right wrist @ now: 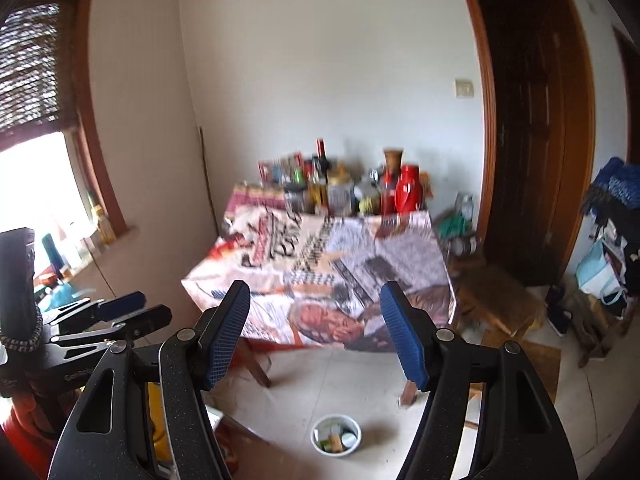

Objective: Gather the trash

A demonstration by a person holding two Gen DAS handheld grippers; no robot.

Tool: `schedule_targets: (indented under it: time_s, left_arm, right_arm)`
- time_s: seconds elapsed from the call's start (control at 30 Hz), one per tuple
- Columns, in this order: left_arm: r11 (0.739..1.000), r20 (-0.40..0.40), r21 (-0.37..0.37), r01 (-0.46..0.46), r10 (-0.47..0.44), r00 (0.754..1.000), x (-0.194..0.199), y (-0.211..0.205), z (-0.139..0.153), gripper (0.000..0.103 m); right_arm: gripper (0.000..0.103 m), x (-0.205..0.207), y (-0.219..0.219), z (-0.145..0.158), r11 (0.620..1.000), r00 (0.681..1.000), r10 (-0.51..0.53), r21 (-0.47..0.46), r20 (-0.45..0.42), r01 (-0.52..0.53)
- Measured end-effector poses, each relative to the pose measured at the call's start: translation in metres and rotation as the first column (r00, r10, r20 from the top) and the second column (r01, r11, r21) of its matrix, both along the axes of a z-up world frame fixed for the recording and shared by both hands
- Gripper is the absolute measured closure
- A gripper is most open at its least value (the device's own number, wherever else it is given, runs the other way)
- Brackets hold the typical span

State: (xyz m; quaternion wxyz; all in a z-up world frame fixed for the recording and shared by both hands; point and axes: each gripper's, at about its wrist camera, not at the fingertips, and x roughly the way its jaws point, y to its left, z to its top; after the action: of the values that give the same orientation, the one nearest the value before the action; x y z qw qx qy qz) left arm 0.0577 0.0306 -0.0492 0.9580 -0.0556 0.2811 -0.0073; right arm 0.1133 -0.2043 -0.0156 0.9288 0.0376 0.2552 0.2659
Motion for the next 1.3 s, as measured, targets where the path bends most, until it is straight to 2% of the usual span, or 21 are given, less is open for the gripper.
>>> schedule_targets:
  time_s: [0.03,0.13,0.17,0.23,0.3,0.33,0.67,1.3]
  left_arm:
    - [1.000,0.025,0.012,-0.006,0.006,1.000,-0.015,0.000,0.010,0.032]
    - [0.999,0.096,0.037,-0.024,0.021,0.995,-0.051,0.001,0.028,0.011]
    - [0.999,0.113,0.045,-0.024,0.019,0.993,-0.060,0.001,0.032,0.010]
    - [0.997,0.125,0.070,-0.030,0.021,0.992,-0.077,-0.001,0.037,0.010]
    - [0.995,0.132,0.088,-0.038,0.027,0.991,-0.089,-0.002,0.039,0.008]
    - [0.995,0.133,0.087,-0.039,0.028,0.991,-0.094,-0.002,0.039,0.003]
    - [0.998,0.147,0.056,-0.027,0.019,0.989,-0.124,0.000,0.042,0.002]
    - [0.999,0.135,0.033,-0.007,0.002,0.991,-0.128,-0.002,0.041,0.002]
  right_arm:
    - [0.038,-0.009,-0.001,0.005,1.000,1.000,0.000,0.006,0.009,-0.001]
    - [0.020,-0.036,0.000,0.015,1.000,0.999,-0.011,-0.002,0.050,0.011]
    - [0.012,-0.042,0.001,0.016,1.000,0.998,-0.021,-0.008,0.064,0.021]
    - [0.004,-0.055,0.004,0.019,0.999,0.996,-0.033,-0.016,0.081,0.035]
    - [0.003,-0.062,0.003,0.021,0.999,0.996,-0.032,-0.017,0.082,0.034]
    - [0.002,-0.066,0.003,0.022,0.999,0.996,-0.030,-0.016,0.081,0.032]
    - [0.000,-0.095,0.003,0.025,0.999,0.997,-0.027,-0.025,0.068,0.029]
    - [0.000,-0.104,-0.006,0.023,1.000,0.999,-0.008,-0.027,0.047,0.010]
